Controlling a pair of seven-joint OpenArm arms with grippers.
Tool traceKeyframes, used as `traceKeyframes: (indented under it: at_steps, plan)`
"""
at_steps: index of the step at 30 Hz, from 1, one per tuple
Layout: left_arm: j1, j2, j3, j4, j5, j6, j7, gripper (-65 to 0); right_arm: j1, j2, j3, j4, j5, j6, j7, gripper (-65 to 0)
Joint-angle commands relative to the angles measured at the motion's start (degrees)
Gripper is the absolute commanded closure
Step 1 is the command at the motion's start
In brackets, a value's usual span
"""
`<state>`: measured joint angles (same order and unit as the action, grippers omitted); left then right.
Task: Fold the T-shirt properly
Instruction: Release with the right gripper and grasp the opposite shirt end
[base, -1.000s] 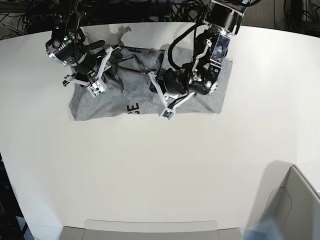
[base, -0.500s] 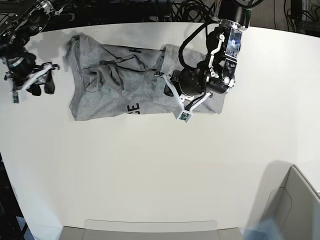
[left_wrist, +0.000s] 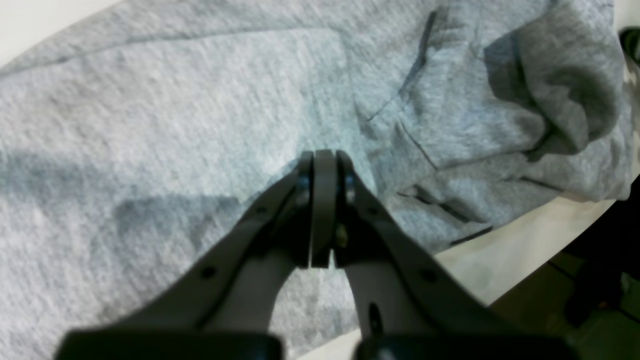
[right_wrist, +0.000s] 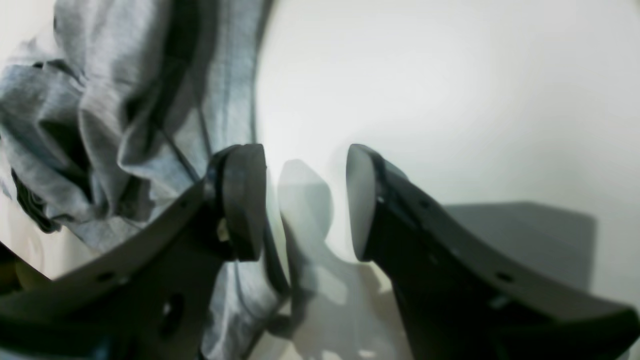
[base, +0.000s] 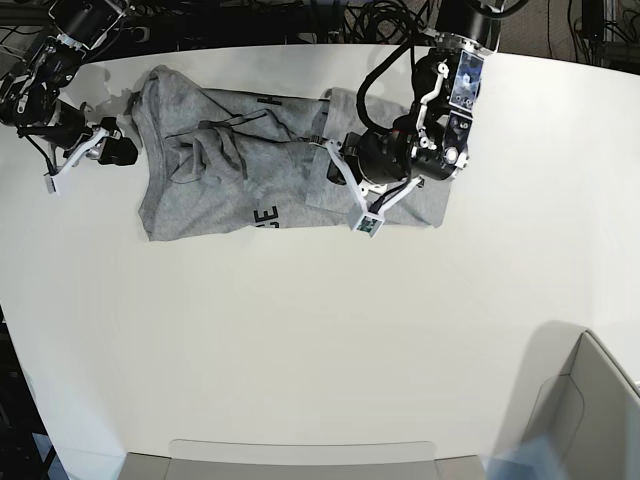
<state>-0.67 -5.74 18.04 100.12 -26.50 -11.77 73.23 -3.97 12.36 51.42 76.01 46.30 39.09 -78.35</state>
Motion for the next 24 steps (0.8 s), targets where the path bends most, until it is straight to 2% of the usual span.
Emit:
traceKeyframes:
  at_steps: [1, 7, 19, 24]
  plan:
    - [-0.8, 0.2, 0.0, 0.9, -0.4, -0.1, -0.8, 0.0, -0.1, 0.3, -1.0, 0.2, -1.6, 0.9, -1.7, -26.6]
    - [-0.8, 0.2, 0.0, 0.9, -0.4, -0.1, -0.8, 0.0, -0.1, -0.3, -5.9, 0.1, -1.2, 0.9, -1.7, -26.6]
    - [-0.8, 0.2, 0.0, 0.9, -0.4, -0.1, -0.8, 0.0, 0.3, -5.6, -18.8, 0.5, -1.2, 0.9, -1.7, -26.6]
    - [-0.1, 0.2, 0.0, 0.9, -0.4, -0.1, -0.8, 0.0, 0.3, -6.9, -21.9, 0.3, -1.7, 0.9, -1.7, -26.6]
